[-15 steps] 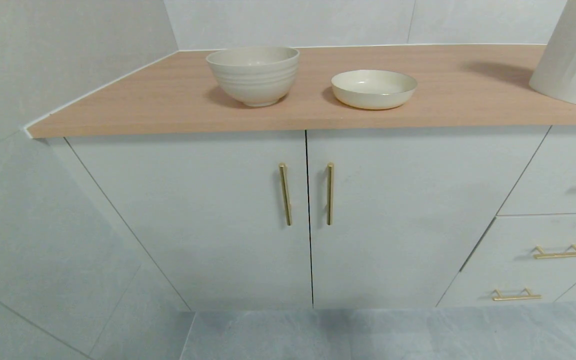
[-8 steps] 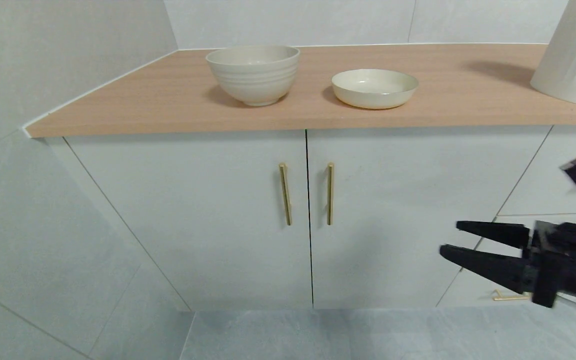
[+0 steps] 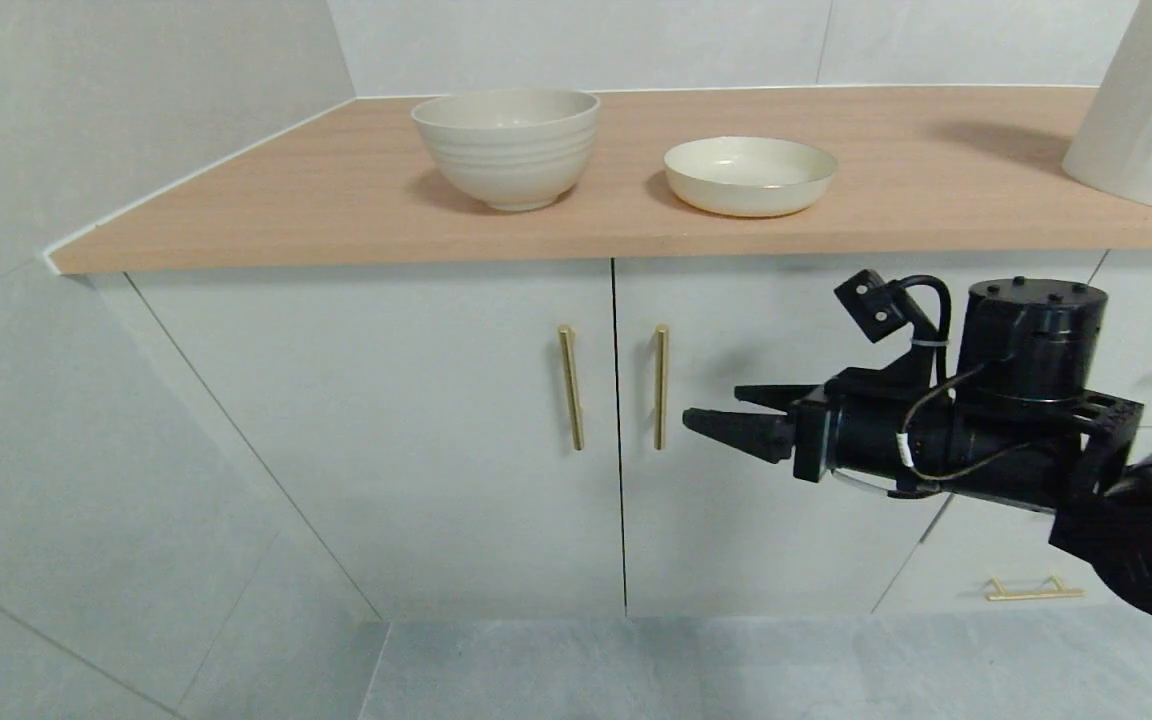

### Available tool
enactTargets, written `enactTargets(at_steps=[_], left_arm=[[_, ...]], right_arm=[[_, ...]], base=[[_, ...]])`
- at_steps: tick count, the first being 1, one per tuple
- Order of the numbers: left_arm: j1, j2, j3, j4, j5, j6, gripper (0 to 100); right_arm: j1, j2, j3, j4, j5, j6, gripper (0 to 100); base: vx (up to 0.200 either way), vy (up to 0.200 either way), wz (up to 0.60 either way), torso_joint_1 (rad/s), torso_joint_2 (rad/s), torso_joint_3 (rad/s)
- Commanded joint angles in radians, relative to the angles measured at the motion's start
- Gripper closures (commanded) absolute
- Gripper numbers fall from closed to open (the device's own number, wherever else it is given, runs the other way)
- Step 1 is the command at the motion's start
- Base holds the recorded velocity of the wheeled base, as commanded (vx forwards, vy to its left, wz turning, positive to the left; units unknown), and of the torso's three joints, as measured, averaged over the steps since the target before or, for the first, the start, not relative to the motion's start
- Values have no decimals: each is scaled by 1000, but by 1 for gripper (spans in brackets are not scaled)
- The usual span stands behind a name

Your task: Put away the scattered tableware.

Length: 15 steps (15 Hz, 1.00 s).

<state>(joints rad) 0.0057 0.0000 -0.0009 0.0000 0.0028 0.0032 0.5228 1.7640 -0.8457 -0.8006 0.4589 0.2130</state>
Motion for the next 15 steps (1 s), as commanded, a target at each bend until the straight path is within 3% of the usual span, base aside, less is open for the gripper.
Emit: enactTargets(at_steps=[1, 4, 7, 15], left_arm=[[0, 0, -1, 0, 0, 0, 0], [0, 0, -1, 0, 0, 0, 0], [0, 0, 1, 0, 0, 0, 0], [0, 0, 1, 0, -1, -2, 0]], right_arm=[[2, 107, -73, -3, -3, 2, 0], [14, 124, -78, -25, 0, 45, 0], [59, 215, -78, -196, -3, 106, 0], [59, 239, -107, -232, -43, 129, 0]], base=[[0, 0, 0, 0, 0, 0], [0, 0, 0, 0, 0, 0], [0, 0, 0, 0, 0, 0], [0, 0, 0, 0, 0, 0]])
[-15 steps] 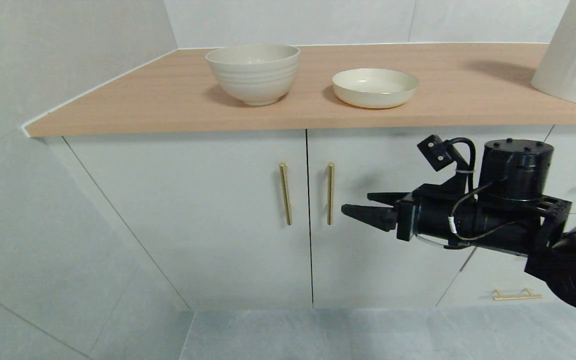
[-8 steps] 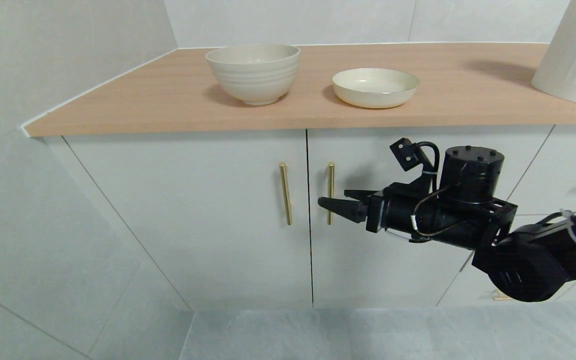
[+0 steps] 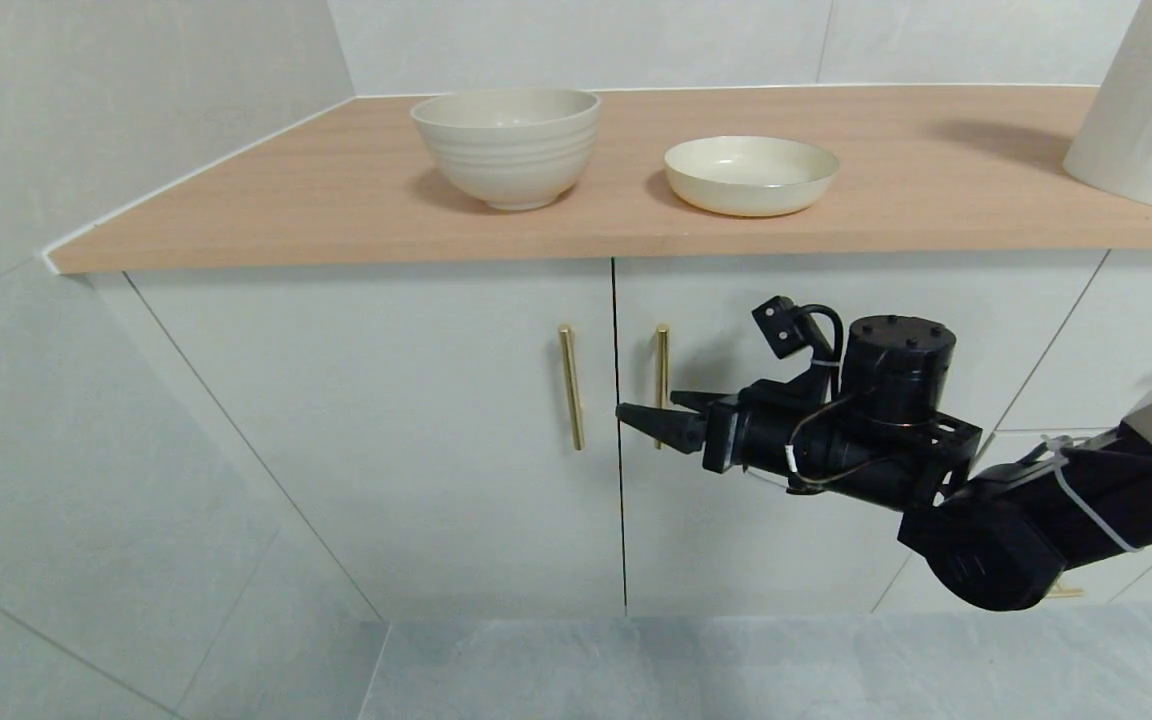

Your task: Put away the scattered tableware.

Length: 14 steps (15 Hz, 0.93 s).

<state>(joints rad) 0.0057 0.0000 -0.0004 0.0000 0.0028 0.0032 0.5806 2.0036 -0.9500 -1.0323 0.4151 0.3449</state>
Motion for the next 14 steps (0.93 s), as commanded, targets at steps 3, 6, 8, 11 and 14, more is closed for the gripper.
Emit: enactTargets(at_steps=[3, 6, 8, 11, 14], left_arm=[[0, 0, -1, 0, 0, 0, 0], [0, 0, -1, 0, 0, 0, 0], [0, 0, -1, 0, 0, 0, 0], [0, 0, 0, 0, 0, 0, 0], [0, 0, 0, 0, 0, 0, 0]], right_arm=[[21, 24, -12, -51, -1, 62, 0], [33, 50, -23, -80, -32, 63, 0], [38, 43, -16, -81, -33, 65, 0], [51, 27, 2, -81, -29, 83, 0], [82, 1, 30, -81, -25, 83, 0]], base=[[0, 0, 0, 0, 0, 0], [0, 0, 0, 0, 0, 0], [0, 0, 0, 0, 0, 0], [0, 0, 0, 0, 0, 0], [0, 0, 0, 0, 0, 0]])
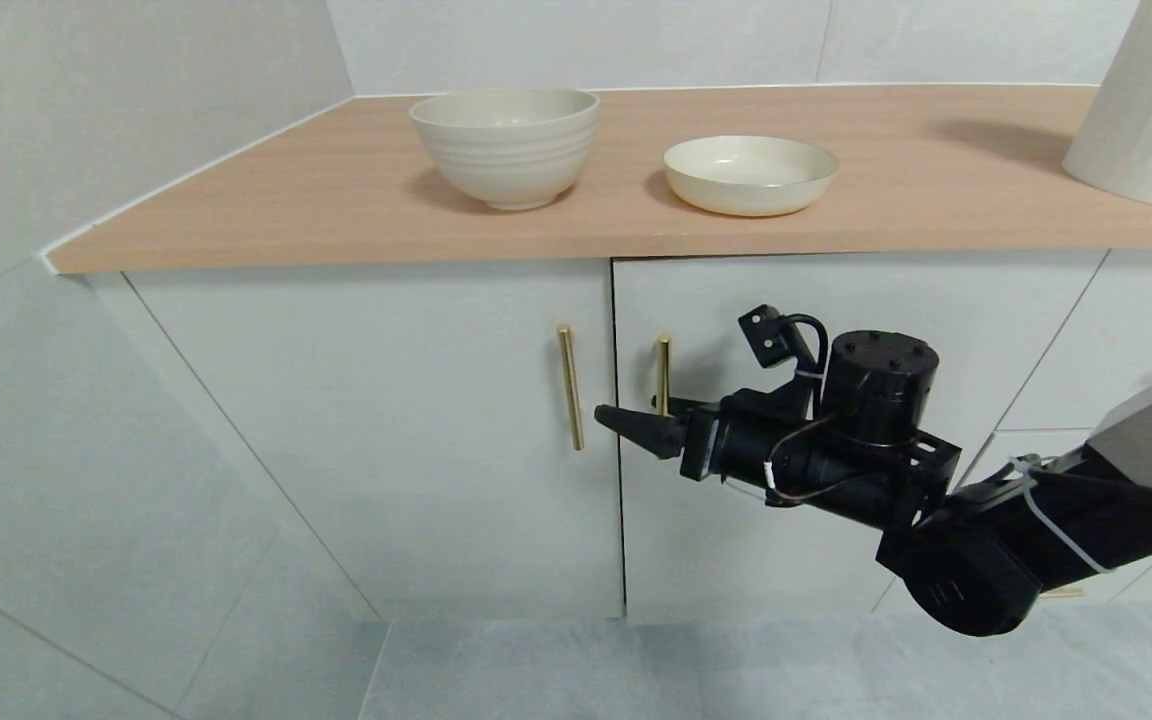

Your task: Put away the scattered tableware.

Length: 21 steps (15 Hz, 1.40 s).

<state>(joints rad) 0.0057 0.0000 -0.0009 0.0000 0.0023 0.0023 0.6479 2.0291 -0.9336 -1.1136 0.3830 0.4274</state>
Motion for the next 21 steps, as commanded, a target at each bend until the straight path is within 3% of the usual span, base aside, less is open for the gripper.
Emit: enactTargets(at_steps=[1, 5, 10, 18, 20, 21], left_arm=[[0, 0, 1, 0, 1, 1, 0], [0, 0, -1, 0, 1, -1, 0], [0, 0, 1, 0, 1, 1, 0], [0, 0, -1, -3, 1, 2, 0], [0, 2, -65, 2, -13, -1, 0], [-20, 55, -166, 55, -79, -2, 0]], right_arm=[[27, -43, 32, 0, 8, 1, 0], [81, -173, 160, 3, 42, 1, 0], [104, -264, 311, 5, 157, 1, 0], [115, -380, 476, 1, 160, -1, 0], [133, -399, 500, 1, 160, -3, 0], [142, -403, 512, 0, 160, -3, 0]], base=[[0, 0, 0, 0, 0, 0], [0, 0, 0, 0, 0, 0], [0, 0, 0, 0, 0, 0], [0, 0, 0, 0, 0, 0], [0, 0, 0, 0, 0, 0], [0, 0, 0, 0, 0, 0]])
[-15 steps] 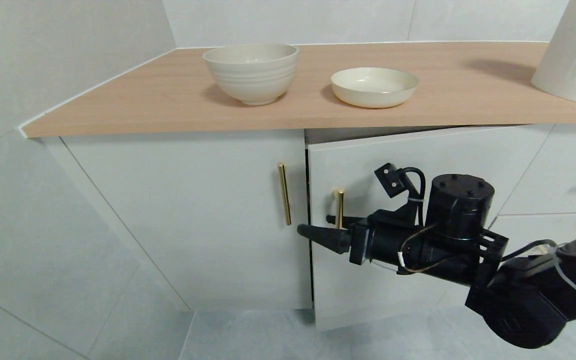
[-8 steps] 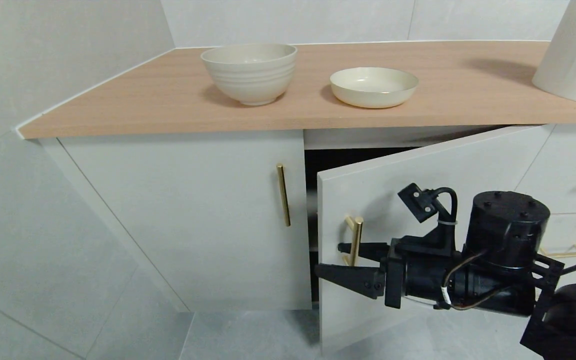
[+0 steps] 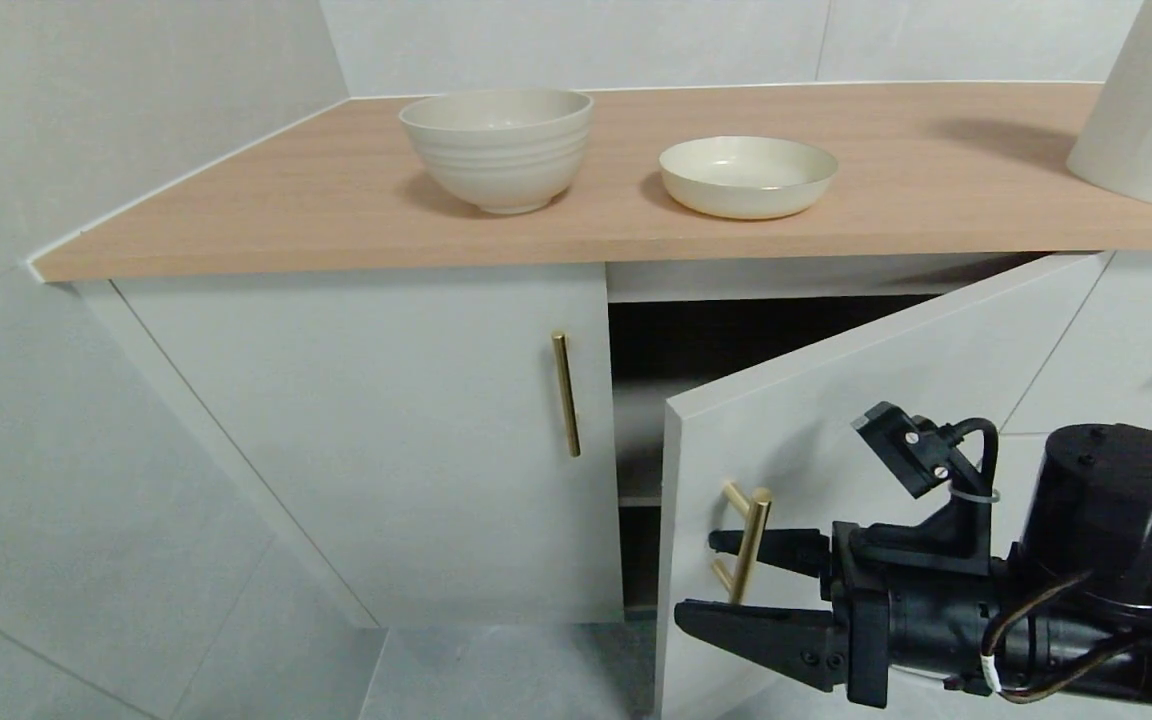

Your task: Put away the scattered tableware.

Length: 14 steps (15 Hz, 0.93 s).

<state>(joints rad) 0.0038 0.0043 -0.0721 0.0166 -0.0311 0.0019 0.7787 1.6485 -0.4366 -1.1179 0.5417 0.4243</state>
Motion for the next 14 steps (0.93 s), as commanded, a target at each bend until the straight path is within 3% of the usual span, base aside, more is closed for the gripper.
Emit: enactTargets(at_steps=[1, 2, 3, 4, 5, 6, 8, 9, 12, 14], left_arm=[[-45, 134, -192, 88, -110, -39, 0], [-64, 224, -261, 105, -164, -60, 0], [-73, 298, -298, 105, -202, -63, 0], [-77, 480, -351, 97, -296, -63, 0], [-77, 563, -380, 85, -339, -65, 0], [-77, 709, -416, 52, -402, -65, 0], [-99, 896, -451, -49, -457, -65, 0], [-157, 1010, -471, -141, -457, -72, 0], [-320, 1266, -471, -392, -454, -161, 0], [-366, 1376, -476, -507, -446, -172, 0]], right_arm=[[14, -26, 18, 4, 1, -1, 0], [14, -32, 22, 6, 1, -1, 0], [14, -33, 22, 4, 1, -1, 0], [14, -36, 27, 6, 1, -1, 0], [14, -36, 32, 6, 1, -1, 0], [14, -32, 32, 6, 1, -1, 0], [14, -32, 33, 6, 1, -2, 0], [14, -32, 33, 6, 1, -2, 0], [16, -30, 29, 6, 1, -4, 0], [14, -29, 29, 6, 1, -4, 0]], base=[[0, 0, 0, 0, 0, 0], [0, 0, 0, 0, 0, 0], [0, 0, 0, 0, 0, 0], [0, 0, 0, 0, 0, 0], [0, 0, 0, 0, 0, 0], [0, 0, 0, 0, 0, 0], [0, 0, 0, 0, 0, 0], [0, 0, 0, 0, 0, 0], [0, 0, 0, 0, 0, 0], [0, 0, 0, 0, 0, 0]])
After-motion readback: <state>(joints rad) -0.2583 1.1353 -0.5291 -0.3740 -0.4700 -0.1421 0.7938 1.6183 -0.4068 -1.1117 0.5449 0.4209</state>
